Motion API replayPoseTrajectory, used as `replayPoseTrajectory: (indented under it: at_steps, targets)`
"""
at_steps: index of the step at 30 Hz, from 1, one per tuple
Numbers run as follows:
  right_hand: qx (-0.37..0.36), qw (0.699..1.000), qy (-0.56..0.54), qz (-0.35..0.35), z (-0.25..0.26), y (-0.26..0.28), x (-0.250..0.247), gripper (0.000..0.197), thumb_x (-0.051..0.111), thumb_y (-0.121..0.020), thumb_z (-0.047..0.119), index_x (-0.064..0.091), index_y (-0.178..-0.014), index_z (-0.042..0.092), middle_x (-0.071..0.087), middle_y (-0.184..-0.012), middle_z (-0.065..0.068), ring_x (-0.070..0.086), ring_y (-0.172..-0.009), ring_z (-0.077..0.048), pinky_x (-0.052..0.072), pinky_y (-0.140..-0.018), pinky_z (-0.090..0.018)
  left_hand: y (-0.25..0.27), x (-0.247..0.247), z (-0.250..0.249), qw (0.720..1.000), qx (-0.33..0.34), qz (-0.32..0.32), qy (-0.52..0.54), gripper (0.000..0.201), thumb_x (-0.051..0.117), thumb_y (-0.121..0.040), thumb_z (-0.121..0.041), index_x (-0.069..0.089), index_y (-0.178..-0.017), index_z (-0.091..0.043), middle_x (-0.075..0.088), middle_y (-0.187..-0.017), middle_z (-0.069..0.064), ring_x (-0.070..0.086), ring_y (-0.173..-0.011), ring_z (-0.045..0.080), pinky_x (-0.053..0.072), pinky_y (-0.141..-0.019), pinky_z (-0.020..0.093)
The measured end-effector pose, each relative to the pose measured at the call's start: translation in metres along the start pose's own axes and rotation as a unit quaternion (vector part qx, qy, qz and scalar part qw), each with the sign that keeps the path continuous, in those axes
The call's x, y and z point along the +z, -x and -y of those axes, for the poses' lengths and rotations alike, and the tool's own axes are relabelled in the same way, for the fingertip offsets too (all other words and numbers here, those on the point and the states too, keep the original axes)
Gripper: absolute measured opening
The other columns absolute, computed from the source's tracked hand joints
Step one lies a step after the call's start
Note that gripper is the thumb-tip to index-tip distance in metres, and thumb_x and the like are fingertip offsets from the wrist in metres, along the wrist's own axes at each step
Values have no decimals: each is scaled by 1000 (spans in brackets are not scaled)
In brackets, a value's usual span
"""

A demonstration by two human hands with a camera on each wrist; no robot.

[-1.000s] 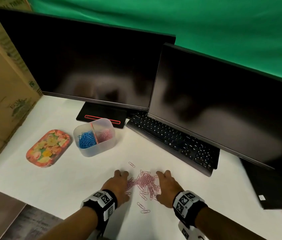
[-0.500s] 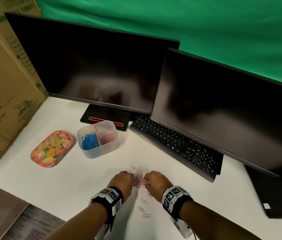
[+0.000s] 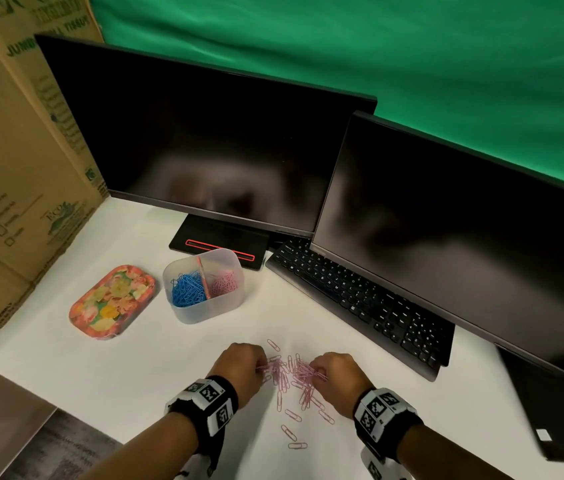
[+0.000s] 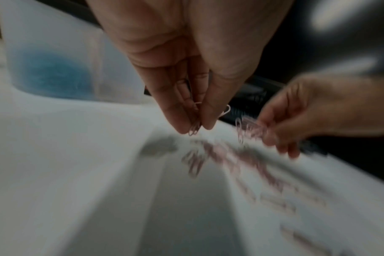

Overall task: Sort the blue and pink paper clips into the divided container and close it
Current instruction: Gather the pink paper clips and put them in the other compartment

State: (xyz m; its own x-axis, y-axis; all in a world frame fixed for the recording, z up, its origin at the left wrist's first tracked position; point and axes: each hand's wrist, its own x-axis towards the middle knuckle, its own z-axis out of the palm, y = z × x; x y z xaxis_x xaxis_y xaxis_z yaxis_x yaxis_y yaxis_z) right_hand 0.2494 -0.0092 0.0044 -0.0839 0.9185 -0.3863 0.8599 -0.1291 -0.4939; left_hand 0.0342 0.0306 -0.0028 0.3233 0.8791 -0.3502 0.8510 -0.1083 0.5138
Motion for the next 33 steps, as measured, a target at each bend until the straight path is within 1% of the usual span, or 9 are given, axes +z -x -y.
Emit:
replayPoseTrajectory:
  at_steps: [3,7,12,15,19,22,26,30,33]
  targets:
    - [-8,1000,-14,-5,3,-1,0,29,60,-91,26,66,-118,17,65,-111,1,59,-101,-12,44,-87,-13,-3,-23,-2,997,5,-60,37,12,64,-83,-20,72,-92,-22,71,-88,-3,62,-79,13,46,-72,18]
    - [-30,999,-29,-21,12,-4,-2,28,61,-91,28,68,-115,16,55,-90,10,53,-86,-6,41,-80,-11,-22,-68,5,989,-27,-124,79,8,72,-81,-22,73,-88,-21,72,-83,-3,65,-76,13,54,-79,24]
    - [-59,997,-36,-32,37,-13,-16,20,60,-90,29,70,-103,17,60,-86,2,57,-82,-15,46,-74,-20,-58,-115,15,979,-94,-175,39,12,68,-84,-27,72,-94,-21,71,-94,1,62,-86,20,49,-86,29]
    - [-73,996,-37,-45,55,-25,-26,23,61,-90,32,70,-106,18,63,-90,3,58,-85,-13,46,-76,-19,-71,-129,11,978,-117,-174,13,20,62,-87,-24,71,-105,-21,71,-104,5,64,-93,24,47,-84,28]
    - [-87,994,-31,-62,87,-48,-43,22,62,-88,31,71,-100,16,68,-93,-4,62,-86,-20,51,-80,-29,-76,-133,15,970,-145,-178,78,30,66,-84,-22,66,-114,-19,70,-110,3,63,-104,25,46,-90,29]
    - [-97,992,-35,-68,114,-73,-53,16,62,-87,26,72,-94,17,69,-87,-4,61,-82,-22,51,-77,-30,-69,-133,27,953,-149,-219,148,27,71,-81,-21,67,-107,-17,71,-99,1,66,-97,22,49,-92,28]
    - [-87,994,-14,-64,151,-110,-60,18,60,-85,19,72,-98,16,70,-95,-7,63,-88,-26,52,-79,-29,-43,-127,40,939,-139,-251,191,16,64,-81,-11,69,-96,-15,68,-85,-3,68,-80,20,47,-76,20]
    - [-63,996,34,-60,180,-142,-56,8,64,-83,16,68,-82,9,69,-87,-13,65,-78,-33,57,-71,-34,-15,-109,46,945,-130,-227,197,11,66,-80,-11,70,-89,-17,72,-85,-1,66,-75,18,49,-77,21]
    - [-44,997,28,-53,186,-149,-50,16,64,-85,18,69,-98,8,69,-97,-14,67,-86,-33,58,-78,-37,-2,-91,48,959,-128,-177,179,12,68,-81,-19,71,-92,-20,71,-84,-4,65,-76,15,50,-81,21]
